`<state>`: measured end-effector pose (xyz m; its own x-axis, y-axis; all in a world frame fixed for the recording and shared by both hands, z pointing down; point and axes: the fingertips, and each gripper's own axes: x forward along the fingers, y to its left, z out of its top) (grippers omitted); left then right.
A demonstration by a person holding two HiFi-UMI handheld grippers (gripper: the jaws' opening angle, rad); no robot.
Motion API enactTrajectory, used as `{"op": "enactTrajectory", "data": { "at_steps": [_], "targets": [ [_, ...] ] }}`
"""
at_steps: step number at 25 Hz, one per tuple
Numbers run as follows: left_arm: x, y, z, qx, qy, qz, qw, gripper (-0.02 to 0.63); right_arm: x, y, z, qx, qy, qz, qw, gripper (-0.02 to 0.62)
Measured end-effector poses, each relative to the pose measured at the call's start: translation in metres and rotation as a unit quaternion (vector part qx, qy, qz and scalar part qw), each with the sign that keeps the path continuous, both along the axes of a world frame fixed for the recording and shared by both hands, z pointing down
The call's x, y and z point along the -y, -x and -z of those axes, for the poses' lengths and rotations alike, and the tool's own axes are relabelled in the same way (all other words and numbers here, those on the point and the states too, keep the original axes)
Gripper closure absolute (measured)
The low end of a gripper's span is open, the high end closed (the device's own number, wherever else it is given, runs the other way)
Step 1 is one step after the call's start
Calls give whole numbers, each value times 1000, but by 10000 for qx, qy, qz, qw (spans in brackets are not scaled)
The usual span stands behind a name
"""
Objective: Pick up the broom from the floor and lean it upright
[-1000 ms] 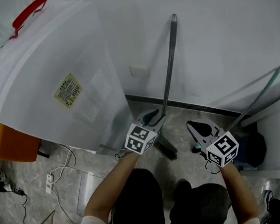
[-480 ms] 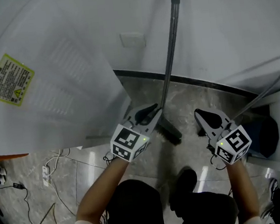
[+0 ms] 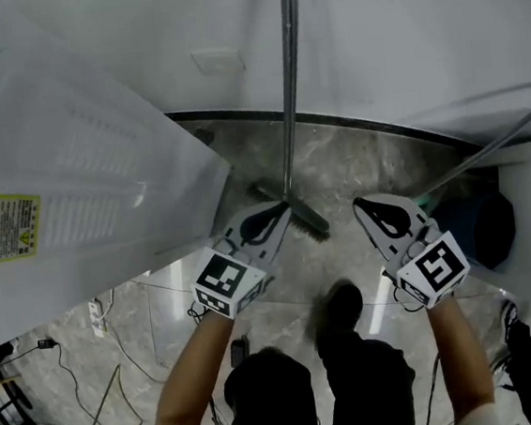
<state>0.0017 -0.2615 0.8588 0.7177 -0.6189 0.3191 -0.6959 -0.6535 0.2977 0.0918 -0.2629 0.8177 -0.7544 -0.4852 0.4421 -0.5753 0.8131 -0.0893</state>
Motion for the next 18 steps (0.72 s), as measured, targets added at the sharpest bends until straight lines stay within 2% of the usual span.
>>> {"op": "enactTrajectory", "data": {
  "at_steps": [3, 6, 11, 18],
  "targets": [
    [-23, 5, 39, 14, 130, 69, 9999, 592, -20, -3, 27, -384, 142, 36, 9992, 594],
    [-38, 12, 82, 207, 59, 115, 9997, 594, -36, -3, 63, -332, 324, 45, 9989, 594],
    [-69, 4, 168, 306, 168, -133, 9993, 597, -52, -2, 148, -119, 367, -91, 9992, 594],
    [-108, 13, 294, 439, 31, -278, 9986, 597, -92, -8, 274, -183, 436, -280, 9985, 594]
  ]
}}
